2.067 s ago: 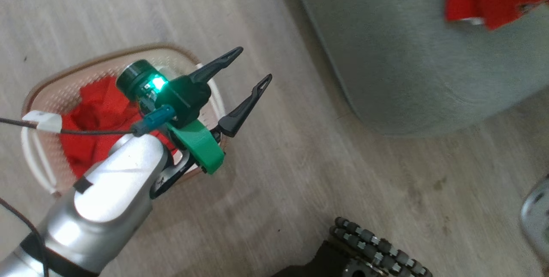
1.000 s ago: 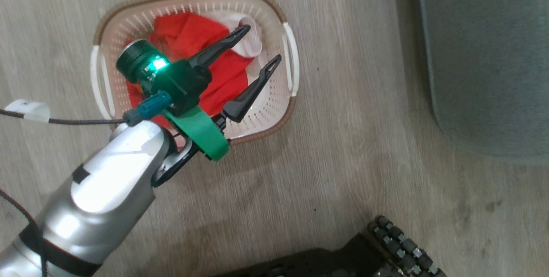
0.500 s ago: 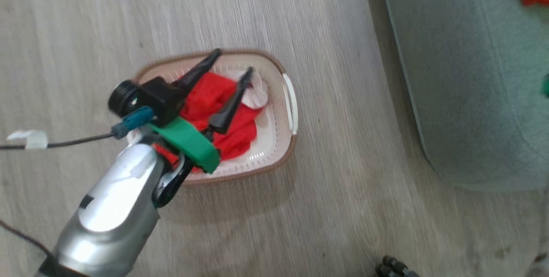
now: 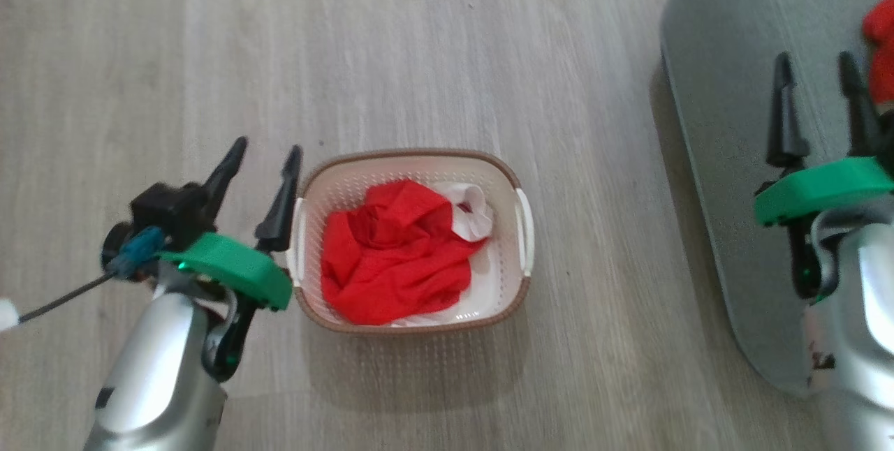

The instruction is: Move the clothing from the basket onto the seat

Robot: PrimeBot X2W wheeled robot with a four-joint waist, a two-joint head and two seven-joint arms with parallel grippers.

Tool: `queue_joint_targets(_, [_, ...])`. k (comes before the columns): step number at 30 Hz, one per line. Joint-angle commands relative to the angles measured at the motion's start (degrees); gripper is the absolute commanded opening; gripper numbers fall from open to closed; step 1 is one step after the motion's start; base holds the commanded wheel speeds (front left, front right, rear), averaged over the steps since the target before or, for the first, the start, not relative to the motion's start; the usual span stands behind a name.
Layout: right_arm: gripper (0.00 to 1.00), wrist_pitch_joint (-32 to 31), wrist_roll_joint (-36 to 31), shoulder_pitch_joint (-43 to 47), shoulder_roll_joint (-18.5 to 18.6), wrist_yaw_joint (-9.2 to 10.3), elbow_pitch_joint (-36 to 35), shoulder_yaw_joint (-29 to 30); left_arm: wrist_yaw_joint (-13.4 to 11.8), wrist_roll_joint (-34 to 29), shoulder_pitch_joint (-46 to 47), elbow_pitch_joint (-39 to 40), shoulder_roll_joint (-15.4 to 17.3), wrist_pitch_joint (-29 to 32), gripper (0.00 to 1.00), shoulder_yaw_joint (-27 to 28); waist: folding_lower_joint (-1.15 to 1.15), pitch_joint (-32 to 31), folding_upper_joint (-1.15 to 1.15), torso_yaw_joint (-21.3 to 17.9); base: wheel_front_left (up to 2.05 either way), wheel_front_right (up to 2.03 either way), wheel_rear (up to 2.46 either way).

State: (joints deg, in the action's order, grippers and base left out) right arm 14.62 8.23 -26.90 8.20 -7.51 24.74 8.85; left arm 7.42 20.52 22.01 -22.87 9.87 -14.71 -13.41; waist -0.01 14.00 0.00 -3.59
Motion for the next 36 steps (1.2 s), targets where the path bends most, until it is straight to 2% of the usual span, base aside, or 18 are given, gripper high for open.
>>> queue_joint_targets(1, [1.0,0.38,0.45,0.41,0.1,0.02,-2.1,-2.08,0.07,-1.18,0.24,1.22,0.39,-0.29,1.0,4.01,0.01,-2.35,0.0,2.24,0.0,0.0,0.0])
queue_joint_targets(7, [1.0,0.38,1.19,2.76,-0.51,0.02,-2.16,-5.48,0.06,-4.86,-3.05,0.88,-1.79,-0.29,1.0,11.27,0.01,-5.53,0.0,4.33,0.0,0.0,0.0])
queue_joint_targets(14, [1.0,0.38,2.41,5.69,-1.42,0.02,-1.73,-8.9,0.06,-7.85,-7.02,1.52,-3.43,-0.29,1.0,16.78,0.01,-8.19,0.0,4.88,0.0,0.0,0.0])
queue_joint_targets(25, [1.0,0.38,4.25,11.83,-2.21,0.02,0.1,-11.64,0.06,-10.8,-13.09,4.25,-5.63,-0.29,1.0,20.74,0.01,-11.93,0.0,4.94,0.0,0.0,0.0])
queue_joint_targets(36, [1.0,0.38,4.68,14.85,-2.48,0.02,0.99,-11.67,0.07,-11.7,-17.96,5.91,-6.79,-0.29,1.0,22.39,0.01,-13.34,0.0,5.09,0.0,0.0,0.0])
